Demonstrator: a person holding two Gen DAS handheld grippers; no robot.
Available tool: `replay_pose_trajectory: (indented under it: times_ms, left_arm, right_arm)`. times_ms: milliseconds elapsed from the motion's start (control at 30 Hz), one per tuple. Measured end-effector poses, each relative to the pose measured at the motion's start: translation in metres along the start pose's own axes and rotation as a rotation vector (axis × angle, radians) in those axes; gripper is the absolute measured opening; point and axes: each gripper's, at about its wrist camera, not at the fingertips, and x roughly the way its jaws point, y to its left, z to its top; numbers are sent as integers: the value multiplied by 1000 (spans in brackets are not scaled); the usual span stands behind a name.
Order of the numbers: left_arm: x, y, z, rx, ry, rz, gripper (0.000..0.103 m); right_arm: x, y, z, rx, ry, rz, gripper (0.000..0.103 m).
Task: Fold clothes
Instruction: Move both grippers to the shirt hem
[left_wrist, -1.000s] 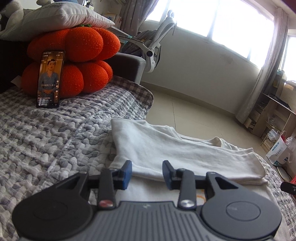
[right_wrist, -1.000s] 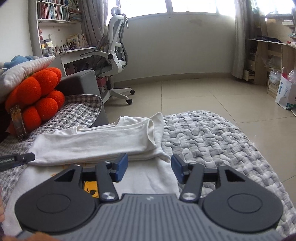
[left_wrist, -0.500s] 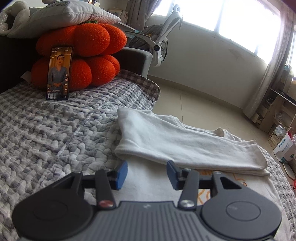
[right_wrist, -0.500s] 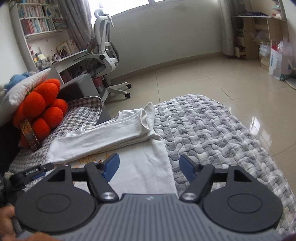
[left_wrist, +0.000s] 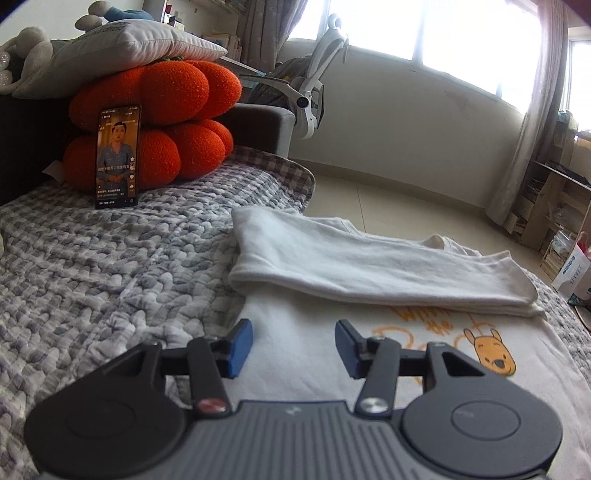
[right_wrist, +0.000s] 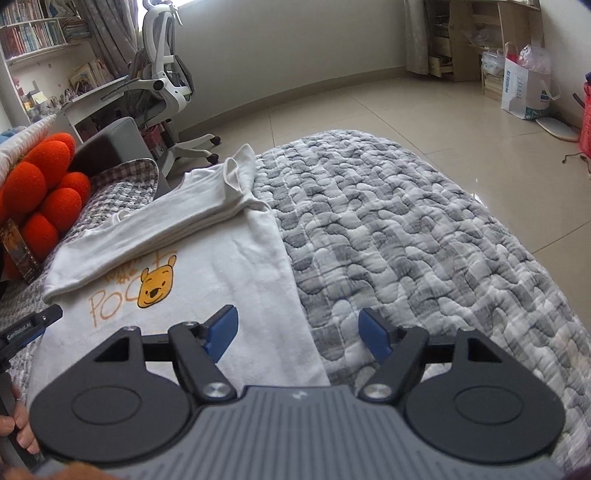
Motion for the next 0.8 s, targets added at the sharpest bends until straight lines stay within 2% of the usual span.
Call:
replay_pose_trajectory:
  times_ms: [200, 333, 500, 567, 800]
  left_arm:
    - [-18, 3, -8, 54, 32, -28, 57]
    - [-23, 9, -10, 70, 84, -49, 58]
    - [-26, 7, -1, 180, 207, -79, 60]
    - [-27, 10, 0, 196, 268, -91, 61]
    - [-45, 21, -2, 255, 394, -196, 66]
  right_arm:
    - [-6, 2, -7, -61, 5, -11, 77]
    - [-9, 4, -9, -113, 21, -8, 77]
    - [-16, -5, -8, -133, 75, 31, 77]
    - [-18, -11, -8, -141, 114, 67, 77]
    - [-34, -34, -14, -210, 189, 171, 77]
